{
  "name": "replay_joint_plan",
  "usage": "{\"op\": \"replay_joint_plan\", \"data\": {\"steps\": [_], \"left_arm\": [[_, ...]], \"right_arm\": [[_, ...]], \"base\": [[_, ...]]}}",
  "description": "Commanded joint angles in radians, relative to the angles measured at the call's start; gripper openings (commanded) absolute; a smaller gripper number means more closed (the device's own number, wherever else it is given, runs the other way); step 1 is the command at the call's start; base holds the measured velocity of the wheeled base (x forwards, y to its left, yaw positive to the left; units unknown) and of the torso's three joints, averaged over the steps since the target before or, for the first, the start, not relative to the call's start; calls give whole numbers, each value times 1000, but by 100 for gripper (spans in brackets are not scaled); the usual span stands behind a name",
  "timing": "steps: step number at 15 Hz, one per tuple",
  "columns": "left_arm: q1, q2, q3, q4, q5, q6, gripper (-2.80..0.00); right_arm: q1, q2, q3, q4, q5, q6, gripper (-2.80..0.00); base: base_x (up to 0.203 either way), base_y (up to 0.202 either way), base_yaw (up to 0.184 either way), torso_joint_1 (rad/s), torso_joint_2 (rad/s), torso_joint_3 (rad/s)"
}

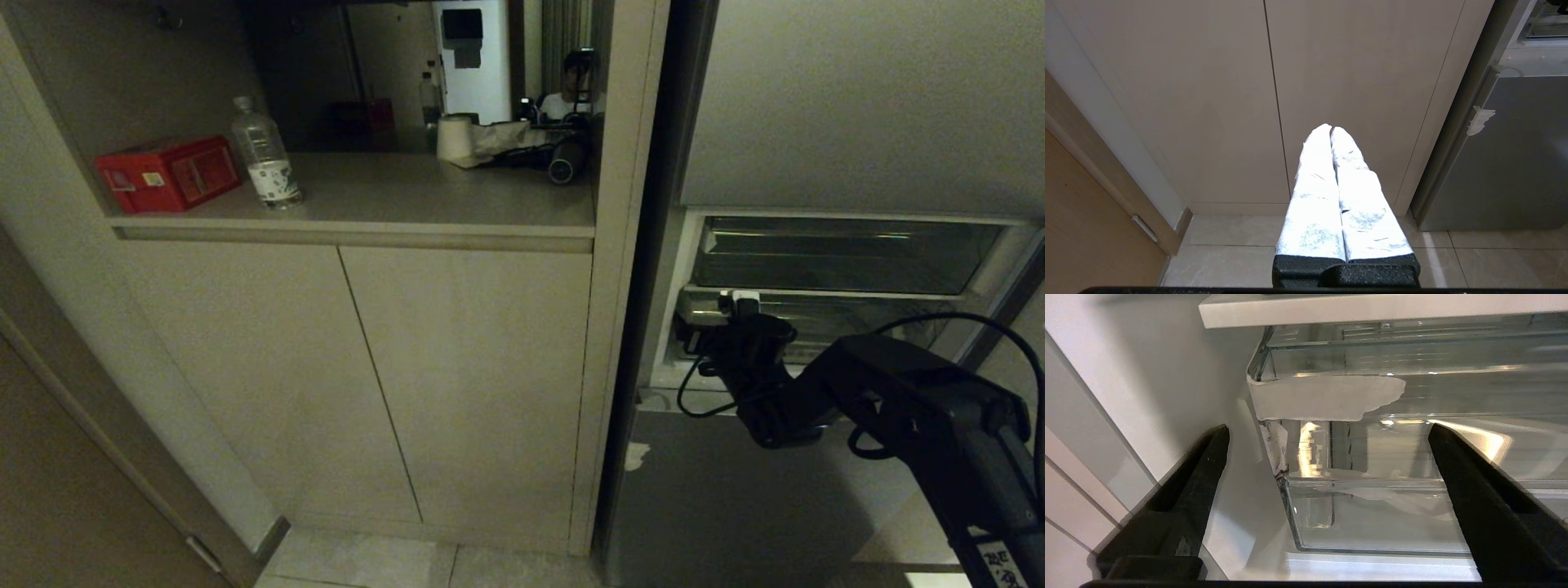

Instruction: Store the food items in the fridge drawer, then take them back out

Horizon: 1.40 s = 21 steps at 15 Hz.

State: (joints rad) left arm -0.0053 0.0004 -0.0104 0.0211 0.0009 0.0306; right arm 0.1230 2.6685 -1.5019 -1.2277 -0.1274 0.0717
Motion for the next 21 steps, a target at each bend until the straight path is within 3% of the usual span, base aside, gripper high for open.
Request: {"op": "replay_joint_plan", "data": {"steps": [1,13,16,21], "left_arm": [[-1,1,0,0,1,0,-280],[0,1,0,0,0,0,-280],[0,2,0,0,1,0,-280],[1,1,0,0,1,0,-280]], "right_arm": [[4,10,-3,-6,-1,-1,-280],[43,-2,29,-17,-50,2,-280],[45,-48,140,-70,-49,1,-280],[56,-173,448,-209,-41,7,-280]], "base": [[0,0,0,0,0,0],[0,0,0,0,0,0],[0,0,0,0,0,0],[0,0,0,0,0,0]]}}
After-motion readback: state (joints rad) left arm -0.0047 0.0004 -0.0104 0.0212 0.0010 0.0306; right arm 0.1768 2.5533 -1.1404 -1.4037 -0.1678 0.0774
